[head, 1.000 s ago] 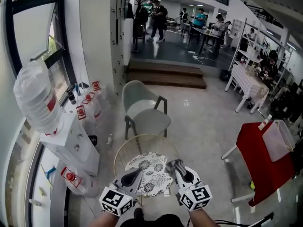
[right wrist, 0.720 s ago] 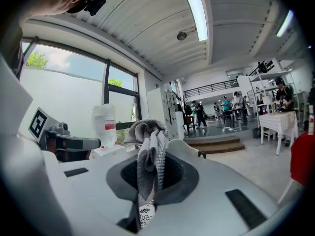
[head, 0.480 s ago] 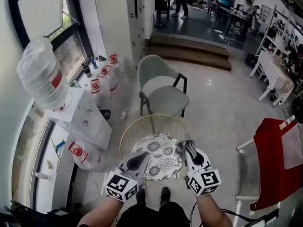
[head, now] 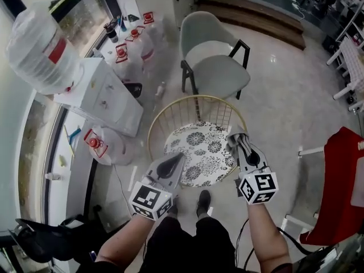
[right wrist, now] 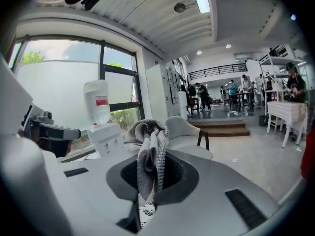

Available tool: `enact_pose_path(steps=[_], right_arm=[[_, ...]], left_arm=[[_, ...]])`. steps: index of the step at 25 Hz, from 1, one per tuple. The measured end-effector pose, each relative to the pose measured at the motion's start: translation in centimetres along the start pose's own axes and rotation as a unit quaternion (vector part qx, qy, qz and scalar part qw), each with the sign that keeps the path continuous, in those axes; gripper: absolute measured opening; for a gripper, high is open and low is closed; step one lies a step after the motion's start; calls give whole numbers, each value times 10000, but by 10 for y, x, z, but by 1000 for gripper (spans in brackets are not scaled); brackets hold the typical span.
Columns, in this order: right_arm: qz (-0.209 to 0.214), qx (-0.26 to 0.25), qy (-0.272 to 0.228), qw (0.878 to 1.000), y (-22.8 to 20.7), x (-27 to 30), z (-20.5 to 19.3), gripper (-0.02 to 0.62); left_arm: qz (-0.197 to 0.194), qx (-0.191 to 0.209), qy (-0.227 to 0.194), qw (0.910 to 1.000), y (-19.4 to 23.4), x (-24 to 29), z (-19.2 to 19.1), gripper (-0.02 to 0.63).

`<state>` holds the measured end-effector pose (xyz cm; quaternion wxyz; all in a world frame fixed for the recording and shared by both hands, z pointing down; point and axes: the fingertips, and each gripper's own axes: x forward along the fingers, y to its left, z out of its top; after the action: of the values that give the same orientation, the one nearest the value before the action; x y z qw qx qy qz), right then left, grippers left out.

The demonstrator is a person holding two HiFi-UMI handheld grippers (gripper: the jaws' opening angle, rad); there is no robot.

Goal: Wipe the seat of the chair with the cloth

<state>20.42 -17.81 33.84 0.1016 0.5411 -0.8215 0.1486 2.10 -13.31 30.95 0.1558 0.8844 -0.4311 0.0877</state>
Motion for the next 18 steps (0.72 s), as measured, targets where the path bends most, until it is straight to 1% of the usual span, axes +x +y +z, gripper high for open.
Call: enact_pose_path(steps=[4,9,14,18], right_arm=[[-146,26,193,9997,-19,37,-32,21],[-318,14,526,9981,-47,77,-82,21],[-454,27,755,9961,-69,111,-123,21],[-579,68,898,9943,-86,130,-154,21]], left_arm=[[74,-49,43,10000,21,21,-22,6],[213,-153,112,9996,38,51,-54,6],[66,-183,233,9995,45,79,-89,6],[69,-307,277,9991,52,101,-118,6]])
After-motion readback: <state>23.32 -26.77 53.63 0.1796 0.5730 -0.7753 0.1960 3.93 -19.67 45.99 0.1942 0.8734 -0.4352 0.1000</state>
